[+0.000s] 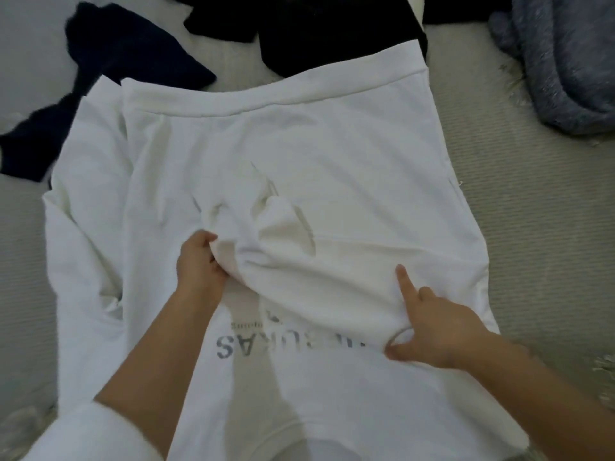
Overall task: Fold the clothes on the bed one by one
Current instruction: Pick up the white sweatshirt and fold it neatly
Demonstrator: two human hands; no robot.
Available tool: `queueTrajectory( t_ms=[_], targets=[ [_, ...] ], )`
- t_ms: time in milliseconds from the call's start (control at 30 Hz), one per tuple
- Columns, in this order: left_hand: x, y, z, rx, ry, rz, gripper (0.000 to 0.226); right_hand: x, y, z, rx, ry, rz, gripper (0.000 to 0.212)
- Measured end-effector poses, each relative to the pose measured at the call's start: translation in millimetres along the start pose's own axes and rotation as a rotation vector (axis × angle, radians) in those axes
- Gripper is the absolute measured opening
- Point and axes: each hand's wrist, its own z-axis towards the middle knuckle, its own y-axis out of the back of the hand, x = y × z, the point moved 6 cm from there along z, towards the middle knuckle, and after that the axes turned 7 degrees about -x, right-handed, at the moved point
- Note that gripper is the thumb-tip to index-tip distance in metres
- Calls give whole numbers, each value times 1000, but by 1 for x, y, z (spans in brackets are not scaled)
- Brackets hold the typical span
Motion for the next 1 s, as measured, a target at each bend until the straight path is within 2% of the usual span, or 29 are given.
queueTrajectory(
  t_ms=[67,133,200,267,333,400,433,533,567,633,700,767,833,900,1000],
  targets=[
    [-25,-14,9,-14,-94,63,12,5,-1,1,-13,1,-63,136],
    [-41,-30,19,-11,-140,212,37,11,-2,3,-19,-12,-106,137],
    [-56,-46,20,24,-138,230,40,16,-1,5,10,-41,-128,137],
    [-76,-59,16,161,-145,26,38,18,1,6,50,-75,-140,139],
    [-104,-61,8,380,-194,-221,36,18,4,5,58,-98,-127,140],
    [-121,-50,2,535,-207,-332,31,17,10,3,47,-102,-54,138],
    [-124,-41,4,542,-196,-344,30,15,14,2,60,-109,2,135],
    [-98,-7,28,314,-52,-156,55,8,30,4,75,-167,215,106],
    [-86,5,36,195,-7,-45,55,5,40,10,-7,-185,277,89],
    [-73,22,50,53,24,74,41,4,63,24,-278,-215,351,60],
    [-74,22,56,62,-10,86,35,11,77,39,-451,-213,422,50],
    [-81,16,58,84,-66,127,41,19,77,57,-419,-230,451,46],
    [-92,12,64,51,-132,146,41,25,77,73,-360,-208,366,32],
    [-106,4,70,116,-203,105,35,23,91,79,-480,-216,352,15],
    [-129,-7,73,270,-285,34,36,11,112,74,-701,-281,524,3]
  ],
)
